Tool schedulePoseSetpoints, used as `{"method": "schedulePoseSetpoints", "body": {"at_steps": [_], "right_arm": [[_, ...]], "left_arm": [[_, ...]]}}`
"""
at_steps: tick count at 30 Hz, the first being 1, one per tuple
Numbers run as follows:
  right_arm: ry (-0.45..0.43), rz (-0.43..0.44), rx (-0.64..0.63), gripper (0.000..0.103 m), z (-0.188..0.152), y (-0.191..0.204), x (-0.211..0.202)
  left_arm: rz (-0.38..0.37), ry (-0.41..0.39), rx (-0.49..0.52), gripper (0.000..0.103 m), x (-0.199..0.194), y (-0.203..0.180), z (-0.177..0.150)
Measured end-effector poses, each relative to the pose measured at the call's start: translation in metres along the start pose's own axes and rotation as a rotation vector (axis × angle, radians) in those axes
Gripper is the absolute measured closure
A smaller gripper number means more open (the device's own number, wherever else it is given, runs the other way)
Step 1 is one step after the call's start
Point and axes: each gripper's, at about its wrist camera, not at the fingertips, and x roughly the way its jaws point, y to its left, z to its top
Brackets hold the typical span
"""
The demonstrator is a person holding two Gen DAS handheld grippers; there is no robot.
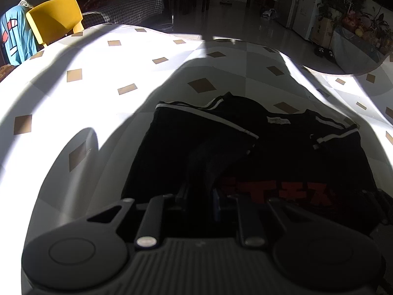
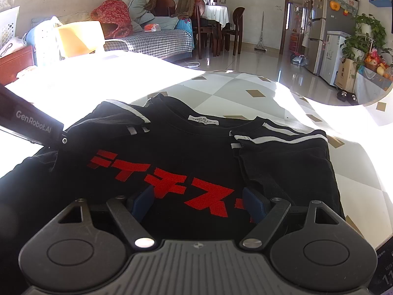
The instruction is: Fold clothes
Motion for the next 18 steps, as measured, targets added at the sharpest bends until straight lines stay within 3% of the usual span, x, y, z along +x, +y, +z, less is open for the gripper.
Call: {"method": "schedulePoseSetpoints", "body": {"at_steps": [8,12,18], "right_arm": [[0.0,0.0,0.0,0.025,0.0,0.0,0.0],[0.0,0.0,0.0,0.025,0.0,0.0,0.0],[0.0,0.0,0.0,0.025,0.0,0.0,0.0]], "left_arm": [[-0.015,0.02,-0.002,0.082,-0.011,-0.004,-0.016],[-0.012,0.012,-0.01,0.071,-0.018,-0.003,-0.018],[-0.006,0.019,-0.024,0.069,-0.02,0.001,-0.021]]}}
